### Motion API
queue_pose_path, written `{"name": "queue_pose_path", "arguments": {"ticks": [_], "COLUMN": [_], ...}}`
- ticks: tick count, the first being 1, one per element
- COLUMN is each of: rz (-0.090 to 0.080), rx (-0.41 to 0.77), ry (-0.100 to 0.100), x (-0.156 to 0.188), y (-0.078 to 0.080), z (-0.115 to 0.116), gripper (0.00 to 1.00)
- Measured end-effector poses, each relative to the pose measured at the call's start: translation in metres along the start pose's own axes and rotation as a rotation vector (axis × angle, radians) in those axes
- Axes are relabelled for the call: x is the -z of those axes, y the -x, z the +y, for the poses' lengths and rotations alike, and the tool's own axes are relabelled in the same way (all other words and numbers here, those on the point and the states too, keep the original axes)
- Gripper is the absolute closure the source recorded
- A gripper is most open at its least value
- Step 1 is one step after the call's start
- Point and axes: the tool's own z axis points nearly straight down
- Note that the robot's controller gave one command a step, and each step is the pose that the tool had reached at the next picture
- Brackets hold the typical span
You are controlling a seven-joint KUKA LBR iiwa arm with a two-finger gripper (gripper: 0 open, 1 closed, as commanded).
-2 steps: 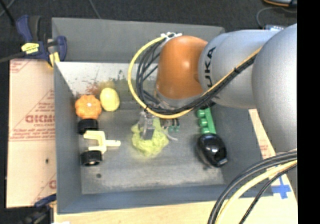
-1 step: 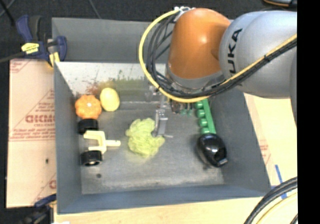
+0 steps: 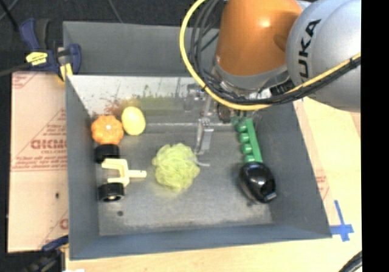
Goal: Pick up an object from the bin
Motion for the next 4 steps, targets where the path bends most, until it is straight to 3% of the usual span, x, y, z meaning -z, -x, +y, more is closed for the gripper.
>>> {"name": "queue_pose_path", "arguments": {"ticks": [1,2,3,4], "rz": [-0.022,-0.007,-0.006,-0.013], "rx": [-0.006,0.034,0.009,-0.127], "ry": [0.003,-0.001,0.001,0.002], "x": [0.005,-0.055,-0.084,-0.095], "y": [0.004,-0.004,-0.02,-0.028], "z": [-0.002,-0.013,-0.016,-0.017], "gripper": [0.0,0.0,0.0,0.0]}}
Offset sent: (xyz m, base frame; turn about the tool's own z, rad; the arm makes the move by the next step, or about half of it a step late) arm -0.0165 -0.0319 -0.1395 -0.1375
